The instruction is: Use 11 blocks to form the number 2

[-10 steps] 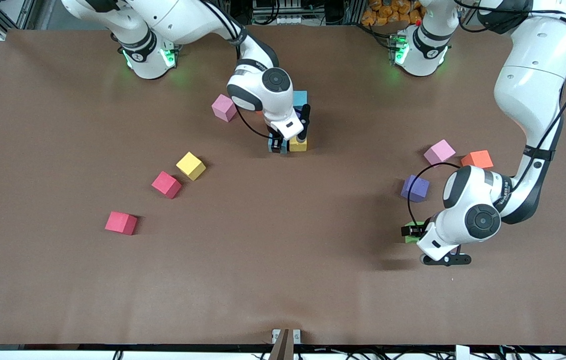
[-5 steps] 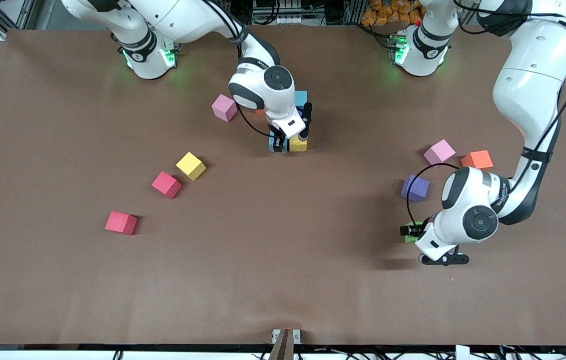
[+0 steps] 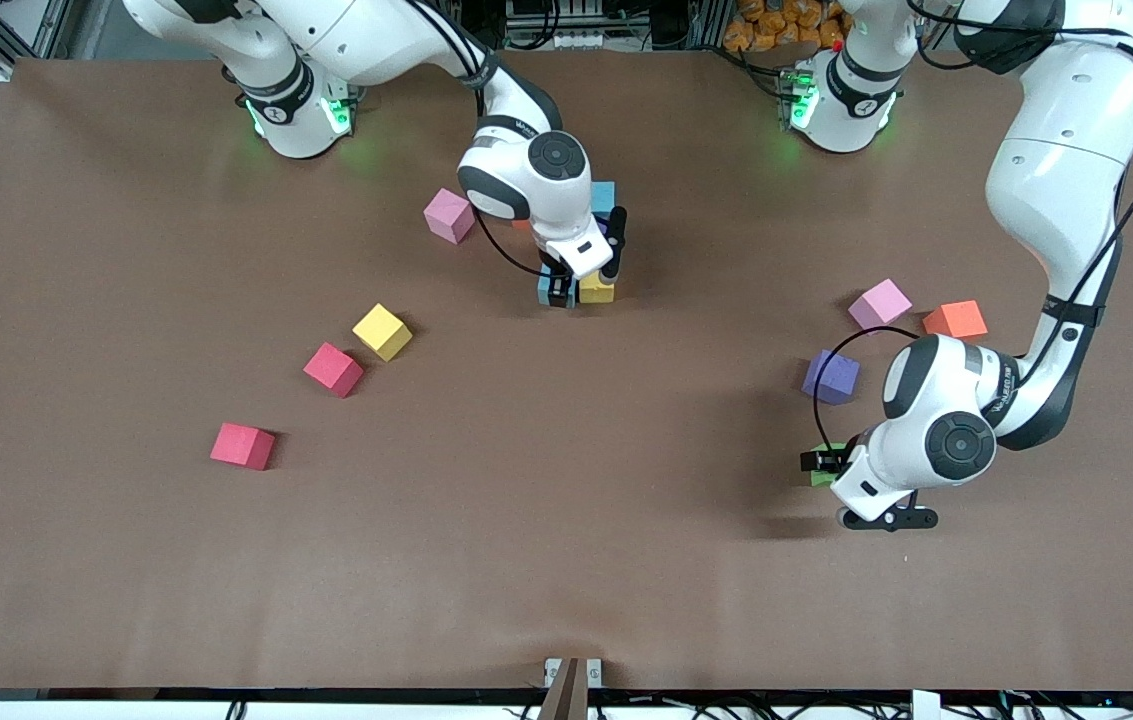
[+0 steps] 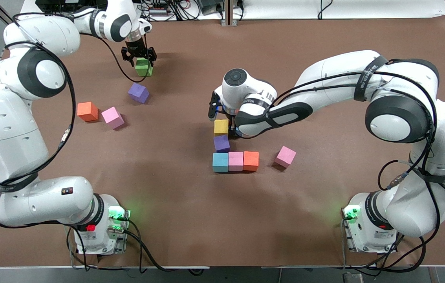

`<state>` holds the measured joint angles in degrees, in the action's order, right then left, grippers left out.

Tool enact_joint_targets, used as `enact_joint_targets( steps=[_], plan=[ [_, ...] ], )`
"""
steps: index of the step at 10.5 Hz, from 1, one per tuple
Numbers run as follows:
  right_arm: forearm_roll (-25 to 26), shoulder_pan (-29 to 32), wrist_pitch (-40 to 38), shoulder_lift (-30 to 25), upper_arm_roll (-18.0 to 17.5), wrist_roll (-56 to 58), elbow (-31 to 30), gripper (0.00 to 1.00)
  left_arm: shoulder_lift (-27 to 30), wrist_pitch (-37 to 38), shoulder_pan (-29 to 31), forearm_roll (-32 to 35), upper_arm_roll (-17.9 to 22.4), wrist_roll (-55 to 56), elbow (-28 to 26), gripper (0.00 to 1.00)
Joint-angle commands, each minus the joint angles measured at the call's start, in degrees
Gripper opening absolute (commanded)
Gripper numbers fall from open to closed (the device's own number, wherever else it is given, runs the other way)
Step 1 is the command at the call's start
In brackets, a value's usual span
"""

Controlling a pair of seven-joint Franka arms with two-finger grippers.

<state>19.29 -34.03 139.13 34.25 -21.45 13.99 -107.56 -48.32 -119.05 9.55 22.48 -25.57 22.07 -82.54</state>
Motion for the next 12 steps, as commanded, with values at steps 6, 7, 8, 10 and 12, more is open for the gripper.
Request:
enact_joint_targets(
  steps=[6, 7, 8, 10, 12],
  plan=[
    [0.84, -1.04, -4.21, -3.04, 0.18, -1.51, -0.46, 0.72, -0.72, -0.30, -0.14, 0.99, -0.01, -0.98, 0.54, 0.96],
    [0.84, -1.13, -5.26, -3.48, 0.18, -1.51, -0.46, 0.72, -0.89, -0.30, -0.14, 0.99, -0.01, -0.98, 0.54, 0.94],
    [0.75, -1.48, -6.32, -3.83, 0.01, -1.51, -0.54, 0.72, -0.89, -0.30, -0.14, 0.99, -0.01, -0.98, 0.54, 0.94],
    [0.75, -1.48, -6.86, -5.06, -0.08, -1.51, -0.63, 0.72, -0.89, -0.30, -0.14, 0.99, -0.01, -1.07, 0.54, 0.92],
    [0.75, -1.39, -6.86, -6.03, -0.08, -1.51, -0.63, 0.72, -0.81, -0.30, -0.05, 0.99, -0.01, -1.07, 0.54, 0.89]
  ],
)
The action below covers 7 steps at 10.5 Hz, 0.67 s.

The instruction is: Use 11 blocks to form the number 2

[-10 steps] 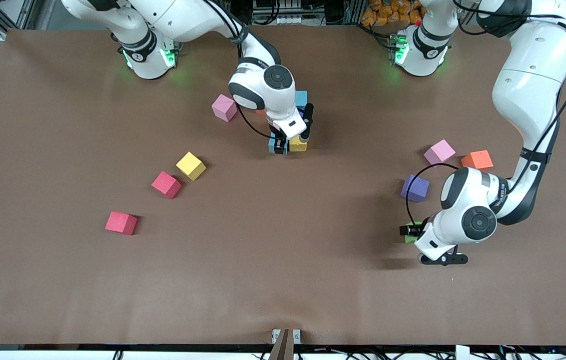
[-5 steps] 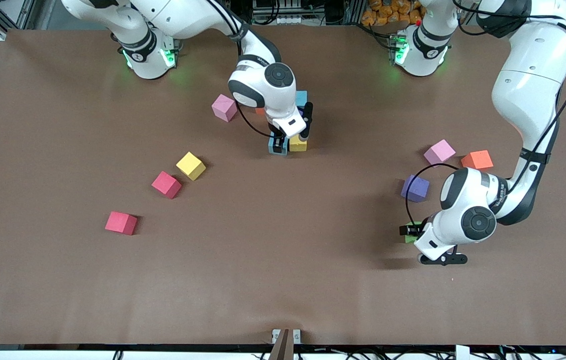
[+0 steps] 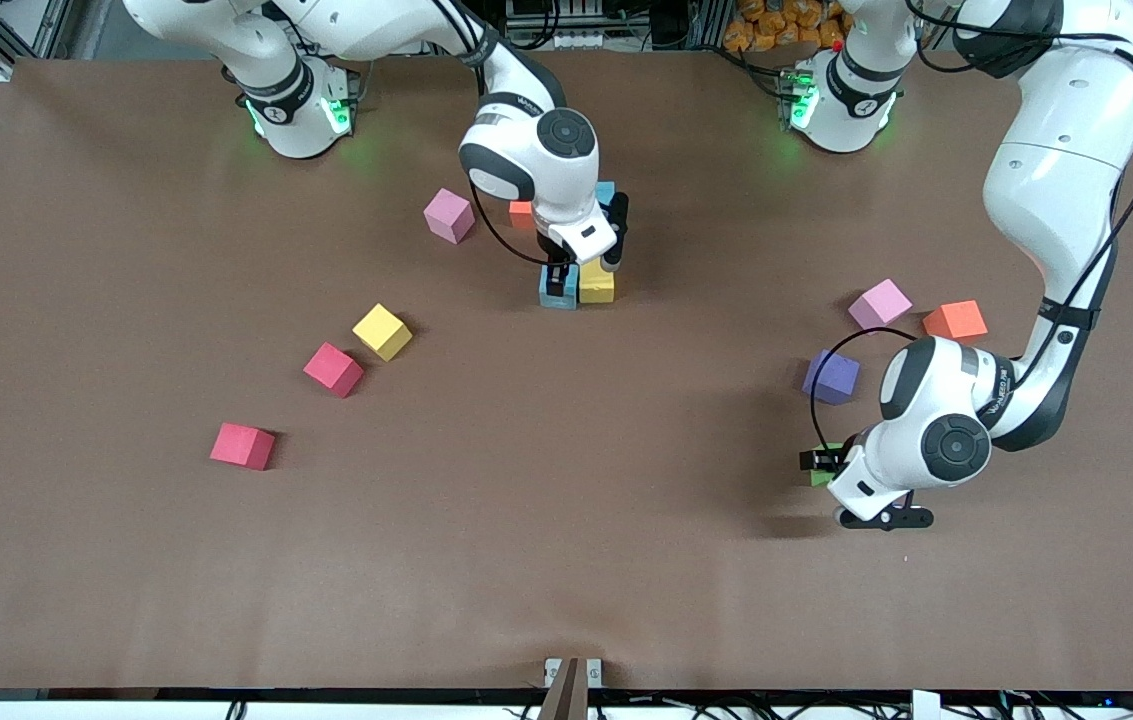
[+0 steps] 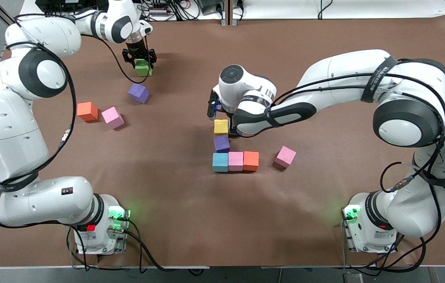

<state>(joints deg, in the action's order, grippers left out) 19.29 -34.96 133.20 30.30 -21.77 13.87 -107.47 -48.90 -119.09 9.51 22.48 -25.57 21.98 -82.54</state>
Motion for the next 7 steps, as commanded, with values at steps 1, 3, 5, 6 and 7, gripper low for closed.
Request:
enact_joint_targets(
  steps=[1, 3, 5, 6, 7],
  plan=[
    [0.75, -0.28, -1.01, -2.52, 0.24, -1.30, -0.73, 0.73, -0.23, -0.27, -0.02, 0.99, -0.01, -0.89, 0.54, 0.86],
    [0.40, -0.10, -3.37, -4.45, -0.20, -1.12, -0.73, 0.75, -0.23, -0.27, -0.02, 0.99, -0.01, -0.97, 0.54, 0.82],
    [0.22, 0.25, -7.15, -8.48, -0.64, -1.12, -0.64, 1.00, -0.14, -0.27, -0.02, 0.99, -0.01, -0.89, 0.62, 0.66],
    [0.22, 1.03, -10.91, -12.07, -0.64, -1.04, -0.38, 1.00, -0.05, -0.18, -0.02, 0.99, -0.01, -0.97, 0.62, 0.63],
    [0.22, 3.39, -13.90, -15.93, -0.90, -0.86, -0.38, 1.00, 0.04, -0.27, 0.07, 0.99, -0.01, -0.89, 0.71, 0.53]
  ],
)
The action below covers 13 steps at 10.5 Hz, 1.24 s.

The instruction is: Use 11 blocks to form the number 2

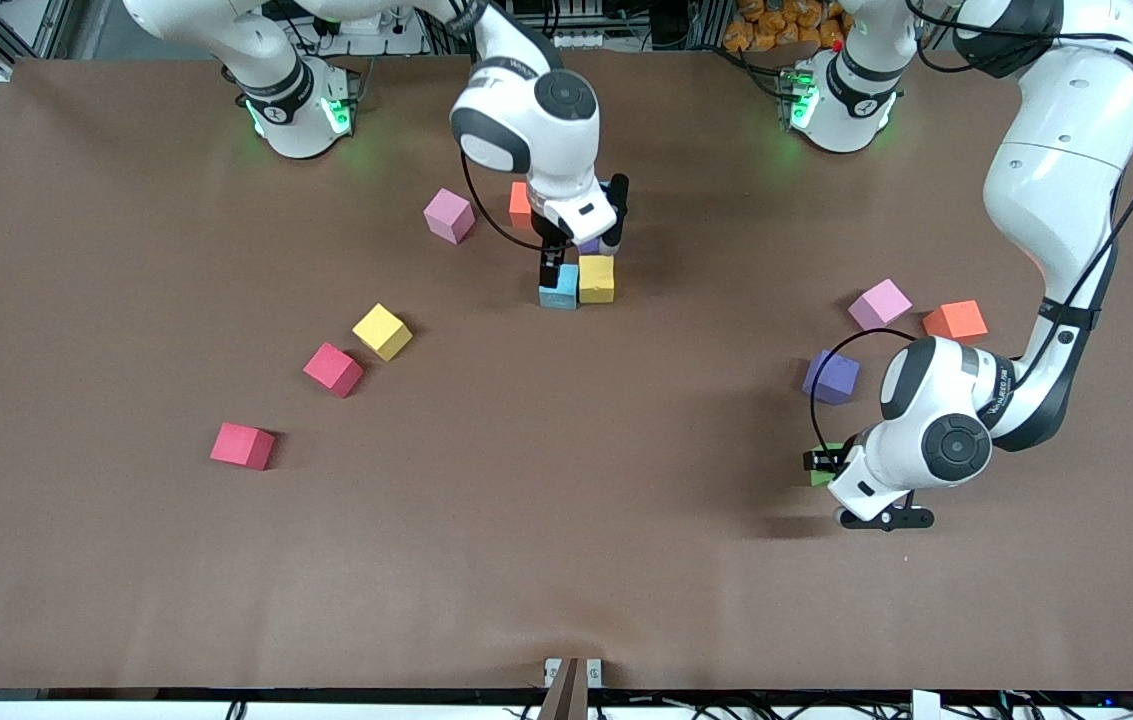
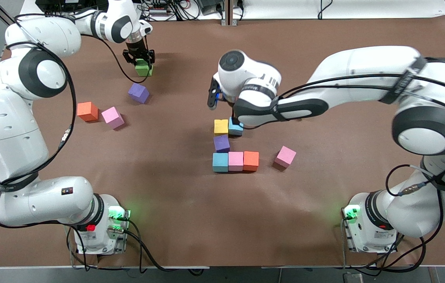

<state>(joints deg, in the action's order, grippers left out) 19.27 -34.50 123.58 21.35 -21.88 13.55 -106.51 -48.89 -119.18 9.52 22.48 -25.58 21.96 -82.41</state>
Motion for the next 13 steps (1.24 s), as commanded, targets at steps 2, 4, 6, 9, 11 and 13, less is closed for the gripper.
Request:
enact_joint_targets(
  steps=[2, 4, 6, 9, 11, 13],
  plan=[
    [-0.11, 9.50, -7.55, -12.80, -1.93, 1.02, -1.42, 1.00, 0.28, -0.09, -0.46, 0.81, 0.01, -0.43, 0.67, 0.50],
    [-4.48, 16.27, -7.57, -16.84, -1.94, 2.96, -1.33, 1.00, 0.90, -0.09, -0.47, 0.72, -0.08, -0.25, 0.76, 0.50],
    [-7.75, 24.53, -7.57, -20.28, -1.94, 7.06, -1.33, 1.00, 1.25, -0.09, -0.99, 0.46, -0.52, 0.10, 0.76, 0.49],
    [-8.20, 33.33, -8.70, -21.08, -1.94, 16.22, -2.21, 1.00, 1.34, -0.09, -2.84, 0.02, -0.69, 0.19, 1.02, 0.46],
    [-8.20, 37.21, -9.94, -21.09, -1.85, 16.94, -4.22, 1.00, 1.78, -0.09, -3.01, -0.33, -2.61, 2.28, 1.02, 0.46],
    [-8.29, 42.12, -8.11, -19.60, -1.94, 19.56, -6.24, 1.00, 1.87, -0.09, -3.01, -0.60, -6.04, 7.63, 1.02, 0.46]
  ],
)
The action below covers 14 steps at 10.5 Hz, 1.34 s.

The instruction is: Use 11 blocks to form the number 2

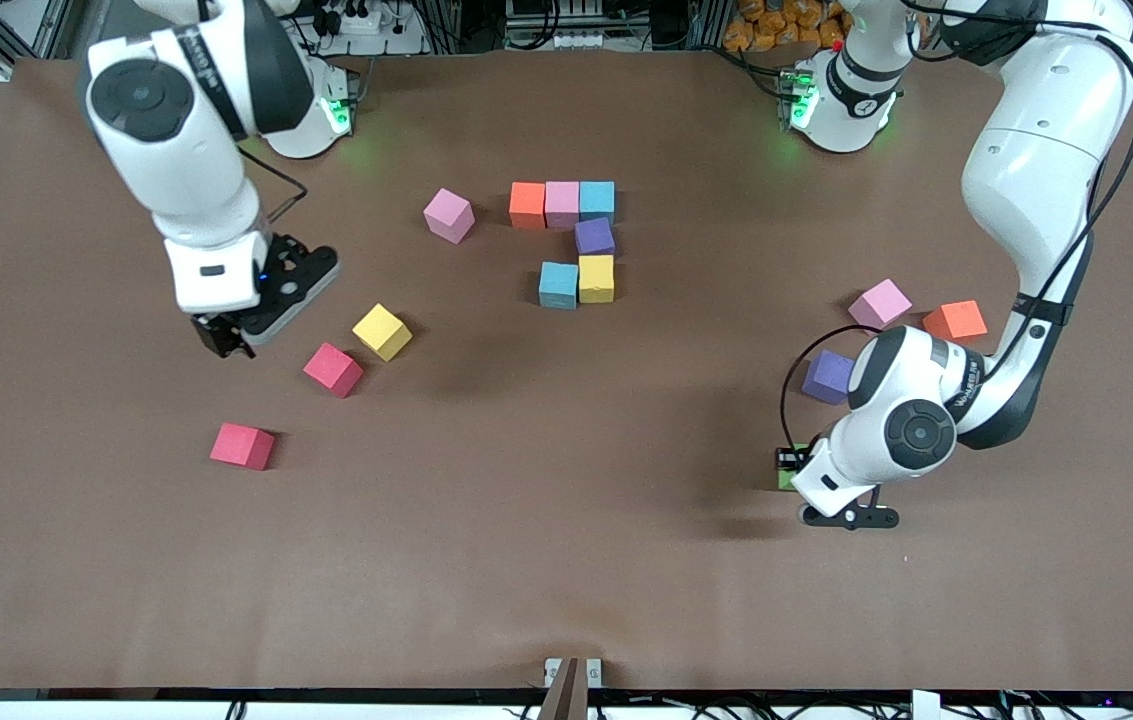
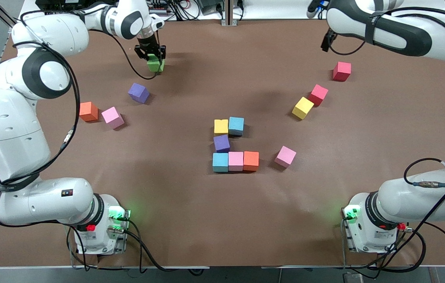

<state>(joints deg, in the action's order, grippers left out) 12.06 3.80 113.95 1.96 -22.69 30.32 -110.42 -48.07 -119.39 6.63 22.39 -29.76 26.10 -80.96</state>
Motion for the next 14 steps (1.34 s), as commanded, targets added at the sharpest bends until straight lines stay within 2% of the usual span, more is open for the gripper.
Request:
enact_joint_targets(
  steps=[1, 3, 6, 8, 9, 11, 14],
  plan=[
    [-1.07, 6.19, 4.58, 0.15, -1.13, 6.47, -4.52, 1.00, 0.97, 0.12, -0.13, -0.51, -3.71, 7.00, -0.52, 0.46],
    [-1.07, 10.77, 17.64, 0.32, -1.04, 8.78, -12.67, 1.00, 0.97, 0.12, -0.30, -0.51, -7.40, 15.78, -0.60, 0.46],
    [-0.63, 13.84, 22.44, 4.96, -0.95, 11.05, -14.38, 1.00, 1.40, 3.09, -3.02, -0.42, -10.40, 32.28, -0.87, 0.48],
    [-0.72, 14.57, 25.08, 8.75, -0.87, 17.13, -13.86, 1.00, 1.67, 4.77, -3.38, -0.77, -13.11, 42.22, -1.13, 0.49],
    [0.15, 15.09, 27.44, 10.33, -0.78, 18.36, -13.42, 1.00, 1.41, 4.78, -3.64, -2.25, -14.26, 52.98, -1.22, 0.49],
    [7.34, 15.18, 28.70, 15.24, -0.78, 27.12, -8.61, 1.00, 1.49, 4.78, -8.98, -2.61, -14.80, 69.27, -1.22, 0.49],
    [8.07, 17.46, 29.05, 24.82, -0.78, 30.30, -2.45, 1.00, 1.67, 4.69, -16.10, -2.18, -14.89, 86.87, -0.96, 0.49]
  ],
)
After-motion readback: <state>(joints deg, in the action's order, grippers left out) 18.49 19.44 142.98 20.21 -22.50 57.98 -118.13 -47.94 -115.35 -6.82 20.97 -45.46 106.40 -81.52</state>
